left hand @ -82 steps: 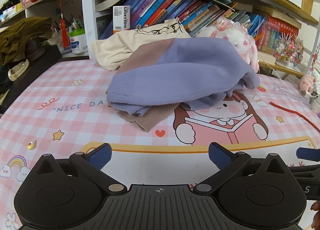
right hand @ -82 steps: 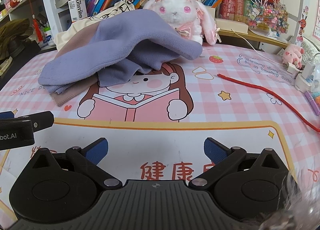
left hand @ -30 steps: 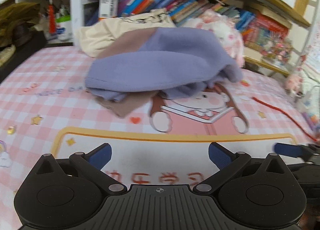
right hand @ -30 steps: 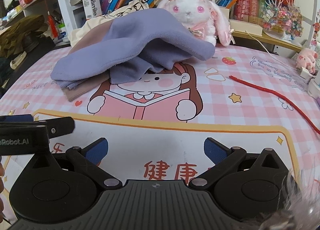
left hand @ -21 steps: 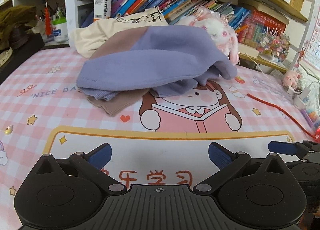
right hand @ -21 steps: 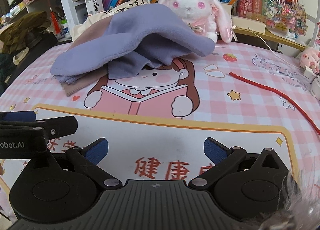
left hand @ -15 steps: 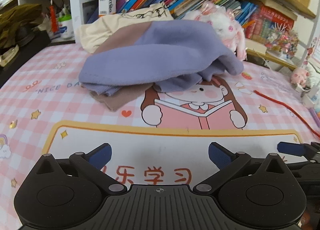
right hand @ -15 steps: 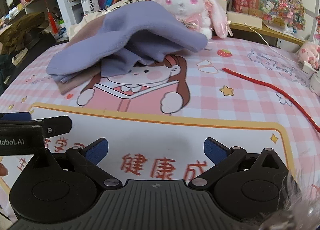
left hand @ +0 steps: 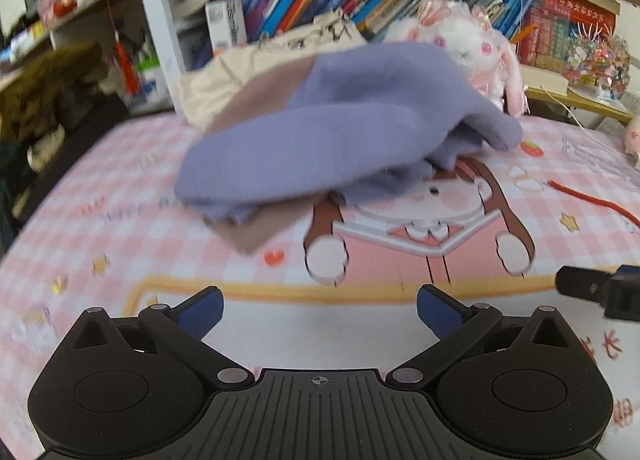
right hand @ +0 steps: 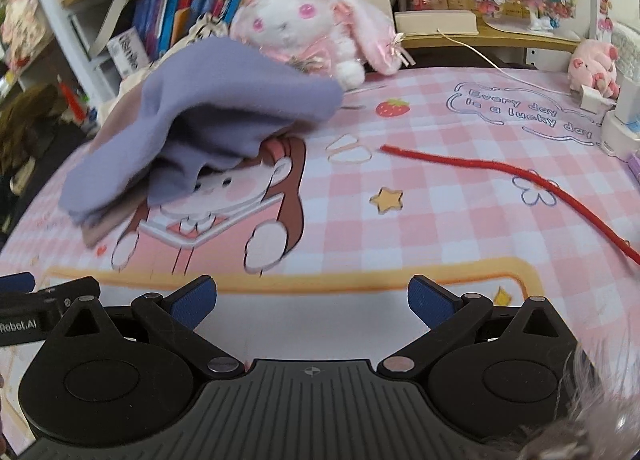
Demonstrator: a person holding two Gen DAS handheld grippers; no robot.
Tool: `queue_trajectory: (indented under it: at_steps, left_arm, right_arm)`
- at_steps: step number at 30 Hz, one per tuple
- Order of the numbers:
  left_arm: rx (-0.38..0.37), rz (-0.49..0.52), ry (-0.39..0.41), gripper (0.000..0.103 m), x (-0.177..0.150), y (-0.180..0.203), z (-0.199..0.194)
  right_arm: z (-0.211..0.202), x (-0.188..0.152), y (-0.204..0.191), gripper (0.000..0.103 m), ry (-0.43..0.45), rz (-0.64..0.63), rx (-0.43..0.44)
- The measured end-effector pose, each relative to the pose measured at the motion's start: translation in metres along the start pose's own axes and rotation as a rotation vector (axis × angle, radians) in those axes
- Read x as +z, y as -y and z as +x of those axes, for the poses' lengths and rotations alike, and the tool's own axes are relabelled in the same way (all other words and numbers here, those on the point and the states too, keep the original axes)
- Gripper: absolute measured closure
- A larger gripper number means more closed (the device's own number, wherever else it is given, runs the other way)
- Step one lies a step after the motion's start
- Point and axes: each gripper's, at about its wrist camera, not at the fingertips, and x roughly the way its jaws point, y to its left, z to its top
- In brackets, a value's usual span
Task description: Fold clothes
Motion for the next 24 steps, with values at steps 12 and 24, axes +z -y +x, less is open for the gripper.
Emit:
queue_trajectory:
  at_steps: [12,24]
  left_arm:
    - [0.116,0.235,0.156,0.01,0.048,0.04,0.037]
    - [0.132,0.217,0.124,0.098,0.064,0.034,0.063]
  right_arm:
    - [0.002,0.032,0.036,0.005,-0.051,0.341,0.245]
    - [0.0,0.031,0.061,0.018,-0.095,0.548,0.438]
